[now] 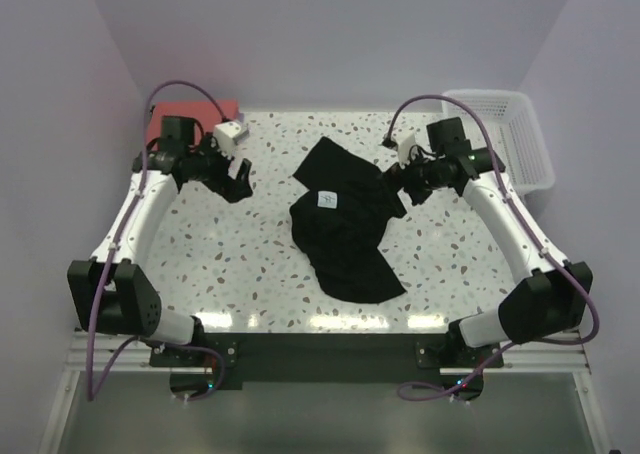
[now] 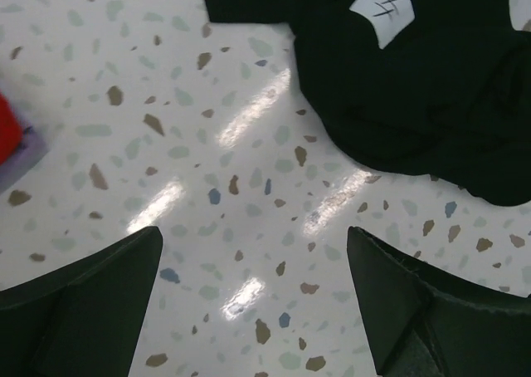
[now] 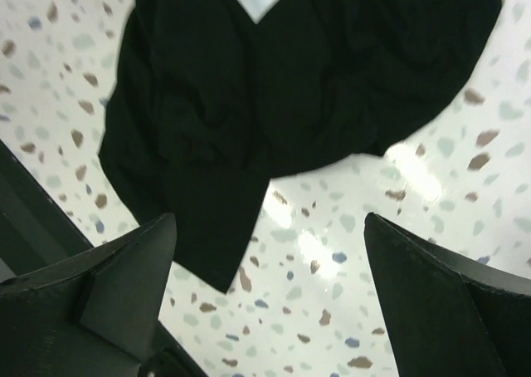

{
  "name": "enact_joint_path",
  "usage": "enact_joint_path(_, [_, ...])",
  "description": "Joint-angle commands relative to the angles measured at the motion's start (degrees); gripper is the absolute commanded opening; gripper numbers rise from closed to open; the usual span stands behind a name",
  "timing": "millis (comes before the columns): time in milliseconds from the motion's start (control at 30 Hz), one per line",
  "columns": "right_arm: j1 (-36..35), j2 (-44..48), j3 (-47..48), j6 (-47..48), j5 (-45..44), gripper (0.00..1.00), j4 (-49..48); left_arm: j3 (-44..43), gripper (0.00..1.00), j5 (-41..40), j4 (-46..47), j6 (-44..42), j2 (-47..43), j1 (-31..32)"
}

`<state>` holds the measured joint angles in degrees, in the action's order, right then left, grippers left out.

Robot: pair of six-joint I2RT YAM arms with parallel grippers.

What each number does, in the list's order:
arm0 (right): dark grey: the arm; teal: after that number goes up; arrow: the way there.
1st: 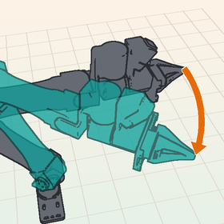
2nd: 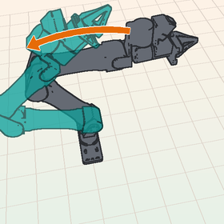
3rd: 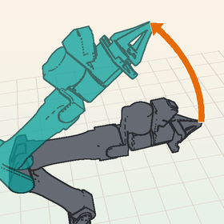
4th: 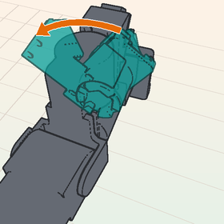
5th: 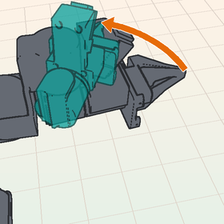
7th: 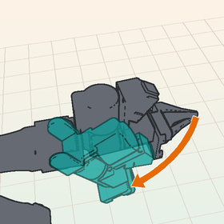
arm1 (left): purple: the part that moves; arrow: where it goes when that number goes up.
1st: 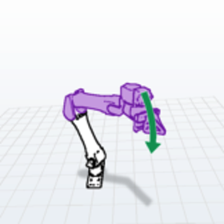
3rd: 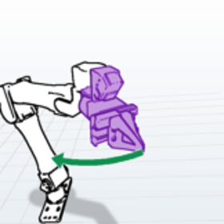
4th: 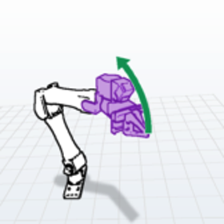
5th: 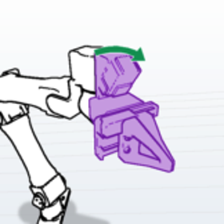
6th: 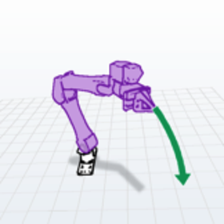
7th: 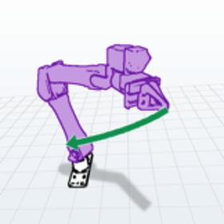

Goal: Fold and stack the t-shirts
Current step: Move the tshirt to the center of the board, then flatten the tshirt out

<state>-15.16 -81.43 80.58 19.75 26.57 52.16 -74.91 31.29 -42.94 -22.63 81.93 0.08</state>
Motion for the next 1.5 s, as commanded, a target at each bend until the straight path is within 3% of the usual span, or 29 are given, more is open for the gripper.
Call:
enact_joint_path(0, [0.0, -1.8, -4.0, 4.2, -5.7, 0.98, -0.4, 3.0, 0.98, -0.6, 5.7, -2.2, 2.6, 7.0])
enact_joint_path(133, [0.2, -6.5, -7.0, 0.8, -9.2, 0.96, -4.4, 1.6, 0.88, -0.2, 9.4, 2.1, 9.7, 13.0])
enact_joint_path(400, [6.0, -20.6, -2.3, -5.9, -8.7, 0.89, -4.9, -2.3, 0.87, 1.2, 16.3, 8.7, 21.4, 18.8])
enact_joint_path(533, [8.7, -21.8, -1.9, -4.8, -8.9, 0.87, -2.9, -4.1, 0.59, 0.3, 14.0, 7.6, 26.1, 19.3])
enact_joint_path(600, [9.1, -21.5, -2.7, -4.5, -9.0, 0.86, -2.8, -4.0, 0.51, 0.5, 13.1, 7.1, 26.8, 18.4])
enact_joint_path(700, [9.0, -21.2, -4.7, -6.4, -8.0, 0.82, -4.7, -2.4, 0.24, 2.8, 13.7, 8.2, 26.2, 15.8])
enact_joint_path(733, [9.0, -21.6, -4.8, -7.0, -7.6, 0.81, -5.0, -1.5, 0.04, 3.8, 13.6, 8.6, 25.1, 14.9])
enact_joint_path(767, [8.9, -21.8, -4.7, -7.6, -7.1, 0.80, -5.7, -0.4, 0.00, 5.1, 13.7, 9.4, 24.3, 13.8])
enact_joint_path(867, [9.0, -22.4, -5.1, -9.5, -5.8, 0.74, -7.2, 4.7, 0.00, 6.1, 11.8, 7.6, 20.7, 9.1])
enact_joint_path(1000, [9.0, -21.9, -6.2, -10.4, -4.5, 0.66, -7.3, 7.9, 0.00, 0.5, 6.3, 2.3, 20.8, 2.7])
enact_joint_path(1067, [9.0, -20.9, -7.1, -10.8, -4.3, 0.63, -7.2, 6.4, 0.29, 0.0, 4.5, 0.3, 20.3, 1.3])
enact_joint_path(1100, [9.1, -20.3, -8.0, -10.9, -3.7, 0.61, -7.1, 5.7, 0.56, 0.4, 4.2, -0.3, 18.4, 1.4])
enact_joint_path(1133, [8.9, -19.2, -8.5, -11.1, -3.3, 0.60, -7.1, 4.6, 0.72, 2.2, 5.3, -0.5, 17.0, 1.5])
enact_joint_path(1200, [9.0, -18.2, -9.8, -11.6, -2.9, 0.59, -7.1, 3.6, 0.84, 2.5, 7.2, -0.3, 13.8, 3.8])
enact_joint_path(1333, [9.1, -16.2, -11.2, -12.4, -1.3, 0.54, -6.4, 2.7, 0.82, -3.6, 11.4, -2.1, 6.8, 14.9])
enact_joint_path(1467, [9.0, -14.7, -13.4, -14.7, 1.4, 0.52, -6.6, 3.0, 0.77, -11.8, 13.2, -3.9, 7.8, 28.8])
